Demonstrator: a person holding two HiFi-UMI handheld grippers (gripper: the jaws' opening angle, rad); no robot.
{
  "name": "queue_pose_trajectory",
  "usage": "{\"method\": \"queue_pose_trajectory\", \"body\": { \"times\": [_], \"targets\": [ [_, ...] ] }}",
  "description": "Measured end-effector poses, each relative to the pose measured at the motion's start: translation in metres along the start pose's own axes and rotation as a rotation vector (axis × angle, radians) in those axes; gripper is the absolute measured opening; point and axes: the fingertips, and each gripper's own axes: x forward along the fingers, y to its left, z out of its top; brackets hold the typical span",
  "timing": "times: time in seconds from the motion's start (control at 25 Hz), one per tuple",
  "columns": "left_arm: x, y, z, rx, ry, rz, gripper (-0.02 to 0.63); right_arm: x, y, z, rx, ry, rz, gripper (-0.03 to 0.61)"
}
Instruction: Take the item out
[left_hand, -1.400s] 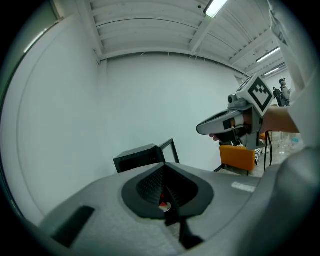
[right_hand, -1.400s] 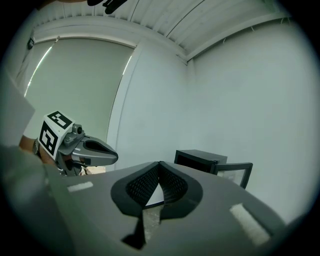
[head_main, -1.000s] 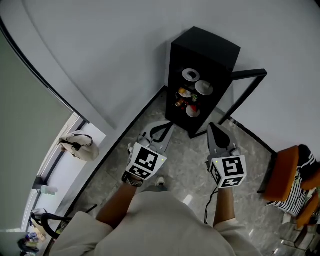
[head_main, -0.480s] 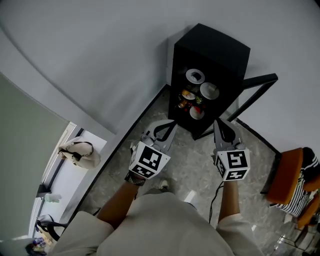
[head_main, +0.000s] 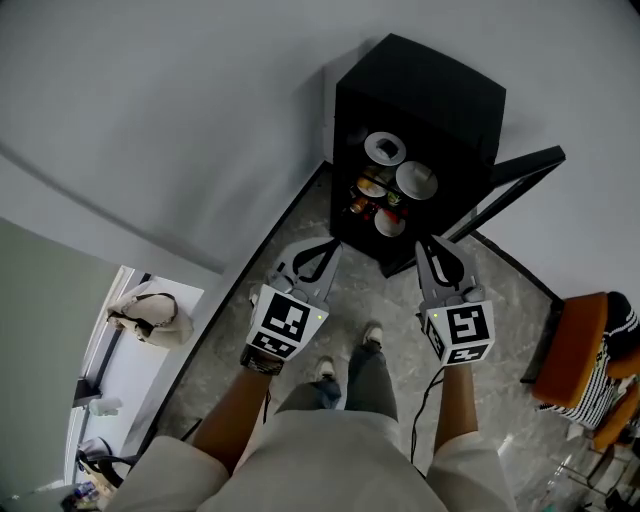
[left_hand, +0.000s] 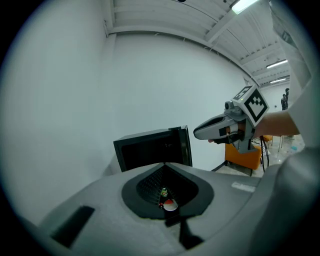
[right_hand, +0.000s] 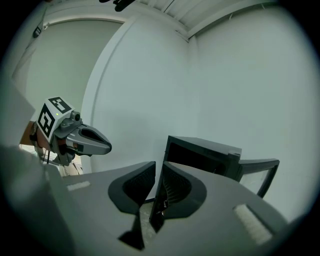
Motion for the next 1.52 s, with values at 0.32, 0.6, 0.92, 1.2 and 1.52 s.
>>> {"method": "queue_pose_trajectory", "body": {
  "times": [0.32,0.6,0.92,1.2,1.52],
  "targets": [
    [0.044,0.013,-0.026,-0.019,0.064,0.013,0.005,0.071,-0.025,-0.048,0.059,0.061,0.002,0.111],
    [0.089,0.033,-0.047,-0.035,0.101,0.013,0.005,0.144,-0.055,-0.091,0.058,0.143,-0.005,0.174],
    [0.133,0.054,-0.075,-0.065,0.124,0.020,0.005,0.215,-0.080,-0.158,0.071,0.268,0.015,0.197],
    [0.163,0.066,-0.099,-0.089,0.165,0.029,0.006,0.254,-0.107,-0.219,0.105,0.388,0.016,0.215],
    [0.170,0.071,-0.125,-0.132,0.220,0.049,0.005,0.285,-0.139,-0.273,0.164,0.507,-0.047,0.268]
  ]
}}
